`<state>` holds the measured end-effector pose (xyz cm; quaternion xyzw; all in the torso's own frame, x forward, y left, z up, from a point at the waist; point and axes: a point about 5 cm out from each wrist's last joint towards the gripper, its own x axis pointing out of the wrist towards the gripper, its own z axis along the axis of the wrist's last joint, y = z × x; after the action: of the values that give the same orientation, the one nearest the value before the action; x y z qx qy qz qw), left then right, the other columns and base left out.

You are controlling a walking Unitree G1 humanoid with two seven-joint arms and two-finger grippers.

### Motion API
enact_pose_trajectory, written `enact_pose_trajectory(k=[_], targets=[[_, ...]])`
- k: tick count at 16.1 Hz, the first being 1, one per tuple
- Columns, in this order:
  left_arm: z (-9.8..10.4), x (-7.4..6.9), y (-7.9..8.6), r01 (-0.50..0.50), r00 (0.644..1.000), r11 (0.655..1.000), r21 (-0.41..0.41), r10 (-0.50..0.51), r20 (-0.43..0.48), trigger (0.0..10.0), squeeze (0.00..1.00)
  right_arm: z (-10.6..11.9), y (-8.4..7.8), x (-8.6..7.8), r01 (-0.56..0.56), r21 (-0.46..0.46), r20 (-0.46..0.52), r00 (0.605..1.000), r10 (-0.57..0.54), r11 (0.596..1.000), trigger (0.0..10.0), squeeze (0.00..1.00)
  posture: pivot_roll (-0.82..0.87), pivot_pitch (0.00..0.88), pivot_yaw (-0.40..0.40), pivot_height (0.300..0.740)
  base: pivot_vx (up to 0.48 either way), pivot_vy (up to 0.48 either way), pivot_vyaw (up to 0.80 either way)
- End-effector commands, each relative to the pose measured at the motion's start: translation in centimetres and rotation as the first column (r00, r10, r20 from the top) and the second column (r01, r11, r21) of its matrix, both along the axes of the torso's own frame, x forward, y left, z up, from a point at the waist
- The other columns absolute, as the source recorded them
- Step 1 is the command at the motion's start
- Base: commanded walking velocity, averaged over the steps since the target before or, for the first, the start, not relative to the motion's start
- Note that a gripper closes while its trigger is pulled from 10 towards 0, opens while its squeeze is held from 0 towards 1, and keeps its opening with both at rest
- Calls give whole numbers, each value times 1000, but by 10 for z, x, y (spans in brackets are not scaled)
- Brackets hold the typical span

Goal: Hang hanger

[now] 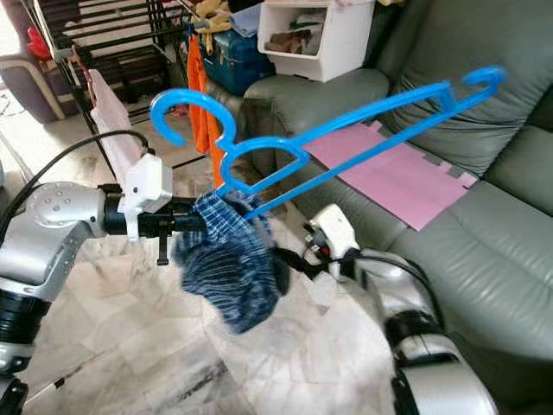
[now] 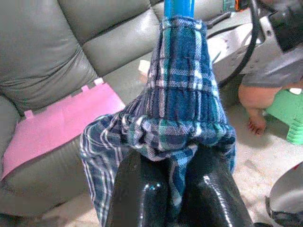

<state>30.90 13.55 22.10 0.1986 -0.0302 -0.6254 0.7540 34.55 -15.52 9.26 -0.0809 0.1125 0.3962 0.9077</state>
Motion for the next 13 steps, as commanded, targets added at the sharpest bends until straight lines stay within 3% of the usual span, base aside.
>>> enact_pose_trajectory(k=[1,4,6,7,8,9,10,11,13], targets=[[10,-1,-1,13,999,1000,-8,-12,30,1137,0,3,2,4,4,-3,12,1000,-4,1000,10000,0,-80,0,30,740,0,0,0],[26,-7,-11,61,998,994,-92,-59,27,1098,0,-8,16,6,66,-18,-67,996,-67,998,10000,0,-76,0,22,740,0,0,0],[41,-10,-15,81,997,983,-167,-77,31,1216,0,-18,15,6,152,-62,-132,978,-159,986,9608,0,-68,0,12,740,0,0,0],[47,-11,-16,86,996,977,-195,-81,33,1255,0,-24,10,4,201,-84,-162,964,-213,976,2902,0,-65,0,7,740,0,0,0],[52,-12,-15,88,996,973,-215,-82,34,1333,0,-29,4,3,250,-94,-190,946,-264,964,0,0,-61,0,2,740,0,0,0],[56,-13,-13,82,997,968,-236,-76,34,1412,0,-32,-3,1,293,-99,-211,928,-307,951,0,0,-60,0,-1,740,0,0,0],[60,-11,-8,59,998,966,-251,-52,35,1569,0,-37,-19,-1,372,-109,-234,892,-388,922,0,0,-60,0,-6,740,0,0,0],[57,-6,2,1,1000,971,-240,6,30,1725,0,-39,-47,-6,489,-123,-242,829,-504,864,0,0,-62,0,-9,740,0,0,0],[47,0,12,-66,998,972,-227,70,7,1765,0,-35,-74,-9,565,-139,-204,787,-582,813,0,0,-74,0,-6,740,0,0,0]])
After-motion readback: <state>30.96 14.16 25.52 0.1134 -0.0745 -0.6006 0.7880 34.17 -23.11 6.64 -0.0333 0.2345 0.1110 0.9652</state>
